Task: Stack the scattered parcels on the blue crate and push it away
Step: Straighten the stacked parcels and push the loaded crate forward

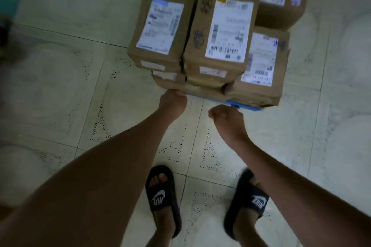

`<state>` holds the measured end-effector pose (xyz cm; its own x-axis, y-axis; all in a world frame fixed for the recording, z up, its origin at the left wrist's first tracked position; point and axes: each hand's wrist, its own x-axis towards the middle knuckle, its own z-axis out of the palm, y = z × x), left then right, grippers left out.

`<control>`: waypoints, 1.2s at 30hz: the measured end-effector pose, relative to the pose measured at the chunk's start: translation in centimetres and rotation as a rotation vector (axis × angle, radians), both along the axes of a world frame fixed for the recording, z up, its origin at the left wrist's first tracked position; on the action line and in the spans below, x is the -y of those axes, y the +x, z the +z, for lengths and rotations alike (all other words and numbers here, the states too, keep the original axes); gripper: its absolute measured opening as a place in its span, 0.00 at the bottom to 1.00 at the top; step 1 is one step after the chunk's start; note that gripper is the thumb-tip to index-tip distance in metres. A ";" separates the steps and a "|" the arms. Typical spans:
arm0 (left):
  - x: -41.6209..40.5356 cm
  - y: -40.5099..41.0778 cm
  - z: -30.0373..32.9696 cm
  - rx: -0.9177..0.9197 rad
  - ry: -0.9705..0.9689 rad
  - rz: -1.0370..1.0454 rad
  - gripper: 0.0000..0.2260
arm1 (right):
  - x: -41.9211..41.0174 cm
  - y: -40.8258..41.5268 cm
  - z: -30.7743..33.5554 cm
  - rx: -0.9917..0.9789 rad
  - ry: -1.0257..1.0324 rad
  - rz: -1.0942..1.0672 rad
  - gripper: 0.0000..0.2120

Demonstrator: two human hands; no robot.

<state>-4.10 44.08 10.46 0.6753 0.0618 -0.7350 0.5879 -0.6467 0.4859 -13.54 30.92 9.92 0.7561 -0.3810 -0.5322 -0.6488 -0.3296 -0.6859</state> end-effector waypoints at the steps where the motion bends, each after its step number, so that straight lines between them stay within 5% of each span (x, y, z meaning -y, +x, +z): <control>1: -0.1 -0.4 -0.9 0.081 0.072 -0.172 0.13 | -0.3 0.3 -1.0 0.018 -0.032 0.066 0.13; 3: -0.2 -0.7 -2.7 0.183 0.064 -0.392 0.15 | 0.1 1.2 -2.9 0.110 -0.109 0.123 0.06; 6: -0.3 0.2 -5.1 0.287 0.030 -0.510 0.17 | 1.7 2.5 -5.1 0.182 -0.217 0.183 0.09; 16: 2.2 -0.6 -5.2 0.441 0.033 -0.544 0.13 | 4.0 2.8 -4.6 0.326 -0.340 0.300 0.09; 20: 2.8 0.0 -4.7 0.431 0.124 -0.559 0.05 | 4.7 1.7 -4.4 0.250 -0.285 0.311 0.12; 25: -2.2 -0.3 -4.8 0.389 0.453 -0.594 0.11 | 6.6 -1.5 -4.1 -0.012 -0.364 0.096 0.16; 28: -6.4 1.2 -2.7 0.290 0.506 -0.438 0.15 | 10.5 -3.5 -1.2 -0.095 -0.356 -0.164 0.11; 31: -9.4 4.2 0.4 0.150 0.144 -0.117 0.17 | 14.4 -4.4 2.5 -0.091 -0.022 -0.536 0.09; 36: -10.0 9.8 7.1 -0.036 -0.278 0.393 0.09 | 18.4 -1.9 6.9 -0.099 0.157 -0.707 0.24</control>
<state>5.74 54.12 17.54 0.6142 0.1052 -0.7821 0.7812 -0.2206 0.5839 -15.43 12.55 16.83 0.3026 -0.6741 -0.6738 -0.7318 0.2887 -0.6174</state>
